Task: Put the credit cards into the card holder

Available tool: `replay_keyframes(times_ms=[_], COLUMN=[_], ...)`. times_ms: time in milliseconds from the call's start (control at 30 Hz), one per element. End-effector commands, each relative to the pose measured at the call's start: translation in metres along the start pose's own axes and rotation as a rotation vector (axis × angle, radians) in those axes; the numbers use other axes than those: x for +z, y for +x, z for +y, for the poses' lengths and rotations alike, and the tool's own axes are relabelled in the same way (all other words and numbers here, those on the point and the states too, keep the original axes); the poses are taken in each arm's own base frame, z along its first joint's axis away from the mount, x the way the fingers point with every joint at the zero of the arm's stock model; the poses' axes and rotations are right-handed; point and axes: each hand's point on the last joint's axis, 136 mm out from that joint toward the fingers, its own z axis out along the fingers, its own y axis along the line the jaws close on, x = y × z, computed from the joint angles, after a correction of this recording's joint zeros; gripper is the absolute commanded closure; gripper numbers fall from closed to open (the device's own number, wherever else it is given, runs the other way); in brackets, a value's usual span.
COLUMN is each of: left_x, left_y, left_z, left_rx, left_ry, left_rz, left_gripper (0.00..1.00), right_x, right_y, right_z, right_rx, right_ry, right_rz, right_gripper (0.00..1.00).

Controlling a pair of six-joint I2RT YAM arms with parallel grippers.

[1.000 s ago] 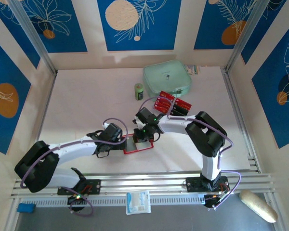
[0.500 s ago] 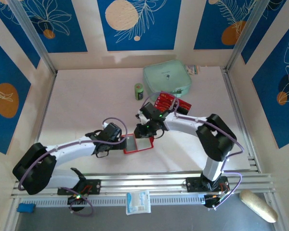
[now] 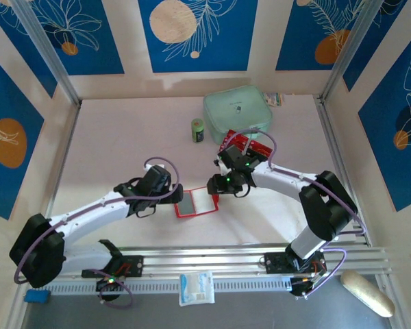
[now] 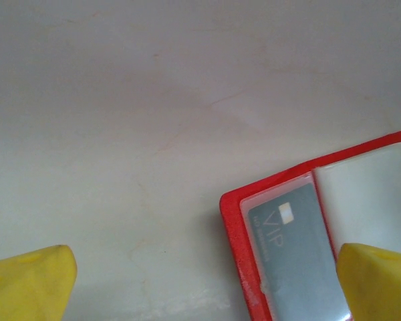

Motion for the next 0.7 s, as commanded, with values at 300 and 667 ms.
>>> replay_keyframes(times_ms=[300,667], left_x=[-0.004,0.006], left_y=[-0.008,-0.009], left_z=[-0.017,-0.045], left_rx=[0.008,-0.007], left_ry=[0.063,0.170], left_rz=[0.026,0.075], left_gripper=[0.00,0.00], right_x=[0.010,-0.012], right_y=[0.016,0.029], right_z=[-0.031,-0.044], right_rx=[0.062,0.137], right_ry=[0.036,-0.010], right_rz=[0.019,-0.027], right_gripper=[1.00,0.66])
